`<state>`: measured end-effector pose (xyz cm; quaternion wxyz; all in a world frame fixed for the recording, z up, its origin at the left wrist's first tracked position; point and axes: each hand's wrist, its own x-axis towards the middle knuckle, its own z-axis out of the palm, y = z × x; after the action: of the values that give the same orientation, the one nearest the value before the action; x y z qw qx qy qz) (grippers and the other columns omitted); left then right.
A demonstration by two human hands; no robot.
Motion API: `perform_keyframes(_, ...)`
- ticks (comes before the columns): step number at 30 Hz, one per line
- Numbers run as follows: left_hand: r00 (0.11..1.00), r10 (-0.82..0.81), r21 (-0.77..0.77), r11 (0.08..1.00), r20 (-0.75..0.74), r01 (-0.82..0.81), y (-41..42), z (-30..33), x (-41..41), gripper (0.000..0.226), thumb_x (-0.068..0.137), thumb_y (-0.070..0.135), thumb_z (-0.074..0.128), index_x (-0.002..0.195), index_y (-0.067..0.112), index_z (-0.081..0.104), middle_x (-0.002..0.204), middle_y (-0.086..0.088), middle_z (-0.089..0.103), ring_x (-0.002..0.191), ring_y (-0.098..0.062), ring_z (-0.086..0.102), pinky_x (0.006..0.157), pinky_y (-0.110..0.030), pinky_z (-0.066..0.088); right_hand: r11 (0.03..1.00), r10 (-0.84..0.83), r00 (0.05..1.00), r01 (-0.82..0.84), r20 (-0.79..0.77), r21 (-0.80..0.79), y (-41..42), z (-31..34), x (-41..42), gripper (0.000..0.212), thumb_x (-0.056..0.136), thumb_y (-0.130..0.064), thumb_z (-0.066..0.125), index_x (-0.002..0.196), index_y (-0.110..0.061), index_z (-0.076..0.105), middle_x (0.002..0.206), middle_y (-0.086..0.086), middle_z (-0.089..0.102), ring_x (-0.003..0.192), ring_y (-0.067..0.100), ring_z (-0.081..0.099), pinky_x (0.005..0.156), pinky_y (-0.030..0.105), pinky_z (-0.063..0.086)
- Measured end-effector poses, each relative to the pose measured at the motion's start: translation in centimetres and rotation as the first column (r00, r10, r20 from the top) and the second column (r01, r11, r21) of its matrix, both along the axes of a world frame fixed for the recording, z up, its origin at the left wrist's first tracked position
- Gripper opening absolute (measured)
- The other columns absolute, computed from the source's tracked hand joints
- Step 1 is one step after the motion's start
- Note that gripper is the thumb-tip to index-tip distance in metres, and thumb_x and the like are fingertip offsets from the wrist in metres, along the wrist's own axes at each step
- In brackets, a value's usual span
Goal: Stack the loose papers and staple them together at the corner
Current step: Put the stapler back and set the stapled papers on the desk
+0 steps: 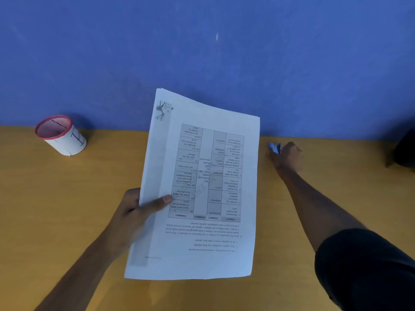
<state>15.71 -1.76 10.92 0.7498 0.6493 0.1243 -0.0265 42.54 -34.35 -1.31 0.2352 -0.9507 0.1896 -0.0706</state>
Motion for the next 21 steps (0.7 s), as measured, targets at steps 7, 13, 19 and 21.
perform_keyframes(7,1.000,-0.020,-0.010,1.000,0.001,0.020,0.7,-0.2,-0.3,0.024,0.081,0.014,0.076,0.103,0.005,0.076,0.109,-0.013,0.076,0.098,-0.032,0.074,0.079,-0.038,0.062,0.750,0.070,0.971,-0.201,0.227,0.631,4.2,5.0,-7.1,0.060,0.097,-0.059,0.042,0.096,-0.006,0.069,0.093,0.010,0.072,0.082,0.021,0.066,0.074,0.035,0.053)
perform_keyframes(13,1.000,0.014,-0.042,0.999,0.013,-0.014,0.7,0.6,0.0,0.026,0.086,0.004,0.060,0.109,0.001,0.071,0.109,-0.013,0.076,0.098,-0.031,0.074,0.079,-0.038,0.062,0.251,0.543,0.838,-0.218,0.050,0.943,6.4,10.7,-18.5,0.067,0.099,-0.062,0.020,0.126,-0.021,0.065,0.122,0.006,0.072,0.115,0.023,0.067,0.096,0.038,0.050)
perform_keyframes(19,1.000,0.026,-0.022,0.999,0.011,-0.026,1.5,0.5,0.5,0.025,0.088,0.003,0.062,0.111,0.002,0.071,0.108,-0.009,0.077,0.098,-0.027,0.074,0.078,-0.033,0.061,0.243,0.562,0.817,-0.307,0.125,0.920,6.9,11.6,-24.7,0.030,0.098,-0.017,0.060,0.128,-0.012,0.060,0.121,0.002,0.073,0.110,0.023,0.071,0.084,0.029,0.058)
perform_keyframes(21,1.000,0.020,-0.010,1.000,-0.009,-0.020,1.7,0.1,0.5,0.023,0.089,0.001,0.061,0.109,0.003,0.072,0.106,-0.007,0.078,0.097,-0.025,0.074,0.075,-0.030,0.061,0.314,0.529,0.837,-0.347,0.141,0.884,7.5,10.7,-25.5,0.028,0.100,-0.010,0.054,0.128,-0.012,0.059,0.122,0.000,0.072,0.112,0.022,0.069,0.090,0.033,0.057)
